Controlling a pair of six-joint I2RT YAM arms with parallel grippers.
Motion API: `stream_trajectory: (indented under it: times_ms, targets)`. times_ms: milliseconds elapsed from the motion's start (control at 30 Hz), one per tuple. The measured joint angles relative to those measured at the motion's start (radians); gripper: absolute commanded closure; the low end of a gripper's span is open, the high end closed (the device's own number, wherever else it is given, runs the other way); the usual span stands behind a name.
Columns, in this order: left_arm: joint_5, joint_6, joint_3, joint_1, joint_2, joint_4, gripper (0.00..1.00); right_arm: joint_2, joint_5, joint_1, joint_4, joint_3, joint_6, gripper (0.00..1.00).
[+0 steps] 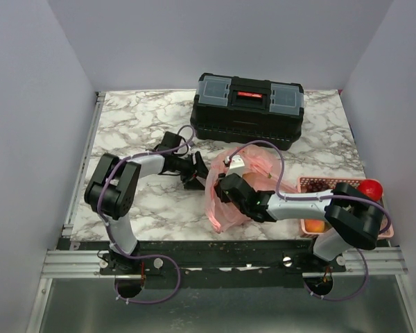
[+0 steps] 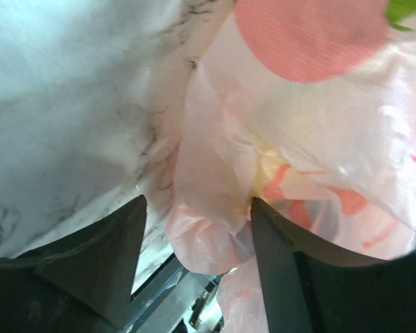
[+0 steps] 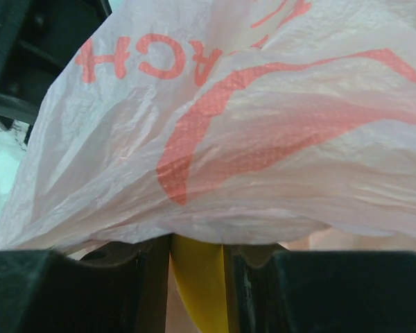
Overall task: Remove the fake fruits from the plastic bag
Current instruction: Take out the fake fruit from the plastic bag.
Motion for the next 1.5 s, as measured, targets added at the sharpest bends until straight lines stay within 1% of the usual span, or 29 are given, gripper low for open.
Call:
stream_trajectory:
  times_ms: [33, 133, 200, 233, 267, 367, 467, 567, 600, 733, 767, 867, 900, 933, 1067, 1167, 1233, 1367, 1500]
  targets:
    - [-0.011, 0.008, 0.000, 0.001, -0.016, -0.008, 0.32, -0.001, -0.001, 0.000, 0.003, 0.000, 0.000, 0.80]
    - [-0.054, 0.038, -0.002, 0.005, -0.127, -0.043, 0.28, 0.000, -0.008, 0.000, 0.011, 0.000, 0.000, 0.72]
    - [-0.070, 0.052, -0.003, 0.009, -0.206, -0.050, 0.27, 0.007, -0.018, 0.000, 0.017, 0.000, 0.000, 0.63]
    - [-0.076, 0.057, -0.008, 0.012, -0.251, -0.051, 0.26, 0.014, -0.023, 0.000, 0.020, 0.000, 0.001, 0.56]
    - [-0.084, 0.064, -0.018, 0.018, -0.306, -0.053, 0.26, 0.021, -0.027, 0.000, 0.022, 0.000, 0.001, 0.51]
    - [-0.099, 0.078, -0.050, 0.025, -0.406, -0.058, 0.24, 0.040, -0.041, 0.000, 0.026, 0.000, 0.000, 0.43]
    - [-0.113, 0.086, -0.132, 0.028, -0.506, -0.058, 0.23, 0.048, -0.053, 0.000, 0.031, 0.000, 0.001, 0.34]
    - [-0.117, 0.082, -0.237, 0.021, -0.610, -0.040, 0.23, 0.048, -0.064, 0.000, 0.045, 0.000, 0.010, 0.33]
    - [-0.121, 0.078, -0.293, 0.006, -0.666, -0.026, 0.23, 0.048, -0.069, 0.000, 0.053, 0.000, 0.012, 0.32]
    - [-0.127, 0.064, -0.409, -0.076, -0.778, 0.033, 0.24, 0.048, -0.089, 0.000, 0.078, -0.002, 0.029, 0.32]
    - [-0.127, 0.060, -0.422, -0.093, -0.785, 0.047, 0.27, 0.048, -0.094, 0.000, 0.084, -0.003, 0.033, 0.32]
    - [-0.142, 0.047, -0.451, -0.158, -0.775, 0.090, 0.49, 0.048, -0.106, 0.000, 0.102, -0.013, 0.045, 0.32]
    - [-0.151, 0.039, -0.453, -0.165, -0.765, 0.097, 0.56, 0.047, -0.108, 0.000, 0.108, -0.019, 0.048, 0.32]
    - [-0.161, 0.033, -0.453, -0.167, -0.755, 0.101, 0.65, 0.045, -0.108, 0.000, 0.109, -0.025, 0.052, 0.32]
    - [-0.235, 0.012, -0.455, -0.166, -0.696, 0.101, 0.81, 0.041, -0.107, 0.000, 0.109, -0.038, 0.061, 0.32]
    - [-0.288, 0.008, -0.467, -0.166, -0.677, 0.083, 0.96, 0.034, -0.106, 0.000, 0.109, -0.039, 0.063, 0.32]
    - [-0.332, 0.006, -0.476, -0.166, -0.676, 0.055, 1.00, 0.031, -0.106, 0.000, 0.109, -0.039, 0.063, 0.32]
    - [-0.419, 0.017, -0.476, -0.166, -0.676, -0.011, 1.00, 0.031, -0.105, 0.000, 0.108, -0.039, 0.063, 0.32]
    - [-0.468, 0.037, -0.476, -0.166, -0.676, -0.054, 1.00, 0.029, -0.105, 0.000, 0.109, -0.039, 0.063, 0.33]
